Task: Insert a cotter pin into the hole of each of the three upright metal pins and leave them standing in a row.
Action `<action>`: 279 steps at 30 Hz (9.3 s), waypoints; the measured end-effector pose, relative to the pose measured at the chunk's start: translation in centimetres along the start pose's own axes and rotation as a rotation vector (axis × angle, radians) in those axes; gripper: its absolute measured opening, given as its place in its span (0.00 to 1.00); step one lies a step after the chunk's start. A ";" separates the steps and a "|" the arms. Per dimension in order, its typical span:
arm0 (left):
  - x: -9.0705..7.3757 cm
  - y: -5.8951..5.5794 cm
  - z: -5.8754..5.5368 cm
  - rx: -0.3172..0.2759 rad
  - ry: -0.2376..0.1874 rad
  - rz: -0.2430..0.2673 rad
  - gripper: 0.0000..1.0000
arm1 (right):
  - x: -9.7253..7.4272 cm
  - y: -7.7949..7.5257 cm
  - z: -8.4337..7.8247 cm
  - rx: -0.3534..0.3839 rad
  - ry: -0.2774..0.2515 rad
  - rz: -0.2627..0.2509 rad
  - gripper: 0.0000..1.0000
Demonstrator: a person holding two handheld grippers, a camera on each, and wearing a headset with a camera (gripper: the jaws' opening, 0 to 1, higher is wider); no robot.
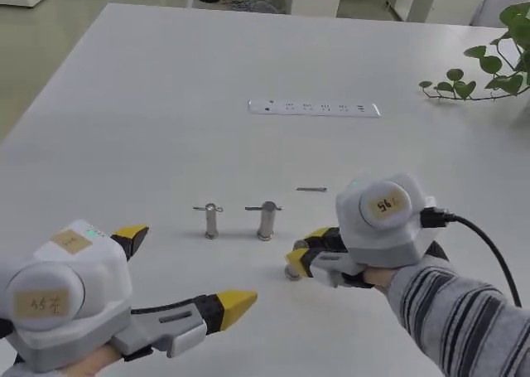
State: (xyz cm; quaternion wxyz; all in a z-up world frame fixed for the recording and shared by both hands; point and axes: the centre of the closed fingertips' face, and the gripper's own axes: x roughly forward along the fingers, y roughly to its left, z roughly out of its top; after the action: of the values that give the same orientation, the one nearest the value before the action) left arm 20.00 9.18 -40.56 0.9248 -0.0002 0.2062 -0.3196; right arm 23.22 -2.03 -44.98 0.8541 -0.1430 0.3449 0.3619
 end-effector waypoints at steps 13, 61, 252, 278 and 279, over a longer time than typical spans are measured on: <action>0.1 0.1 0.5 -0.003 -0.019 0.009 0.99 | -2.1 -1.2 -1.2 -0.044 0.025 0.070 0.20; 1.6 1.3 0.6 -0.050 -0.016 0.005 0.98 | 6.2 -13.8 1.5 -0.281 0.251 0.164 0.12; 5.1 -8.0 0.2 0.171 0.032 -0.300 0.24 | -4.8 0.7 -0.1 -0.795 0.113 0.330 0.00; 10.4 -7.0 -1.9 0.138 0.074 -0.149 0.26 | -3.4 -2.9 -3.2 -0.759 0.218 0.281 0.00; 10.7 -6.9 -2.0 0.136 0.080 -0.146 0.26 | -3.3 -3.0 -3.2 -0.757 0.219 0.282 0.00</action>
State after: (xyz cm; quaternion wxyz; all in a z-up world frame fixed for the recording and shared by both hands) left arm 22.70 -2.37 -45.56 0.8880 0.0603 0.2203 -0.3992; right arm 22.14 -7.41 -45.05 0.6416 -0.4359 0.2927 0.5592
